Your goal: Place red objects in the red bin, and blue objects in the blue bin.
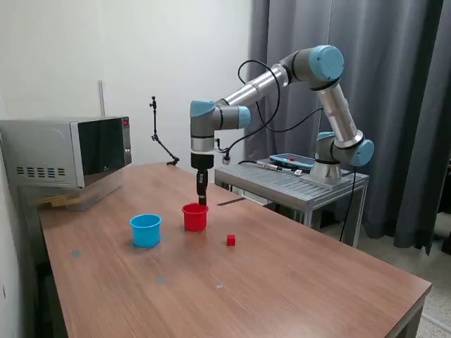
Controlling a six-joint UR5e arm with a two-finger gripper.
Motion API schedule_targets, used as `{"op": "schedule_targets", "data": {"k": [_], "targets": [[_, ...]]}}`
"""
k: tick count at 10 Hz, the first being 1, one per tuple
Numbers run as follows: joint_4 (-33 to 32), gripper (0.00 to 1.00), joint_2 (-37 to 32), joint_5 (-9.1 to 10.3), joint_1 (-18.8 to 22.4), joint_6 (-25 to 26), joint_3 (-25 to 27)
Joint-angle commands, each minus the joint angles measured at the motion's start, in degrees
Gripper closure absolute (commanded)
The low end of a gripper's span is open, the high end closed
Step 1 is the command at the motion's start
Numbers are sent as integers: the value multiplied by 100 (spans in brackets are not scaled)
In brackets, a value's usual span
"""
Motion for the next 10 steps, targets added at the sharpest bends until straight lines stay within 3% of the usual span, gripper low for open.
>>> {"op": "schedule_targets", "data": {"k": [1, 8, 9, 10], "targets": [[-112, 100, -18, 7, -134, 6, 57], [-183, 100, -18, -2, -329, 6, 162], [-174, 0, -18, -2, -329, 15, 154], [-174, 0, -26, -2, -329, 7, 154]]}}
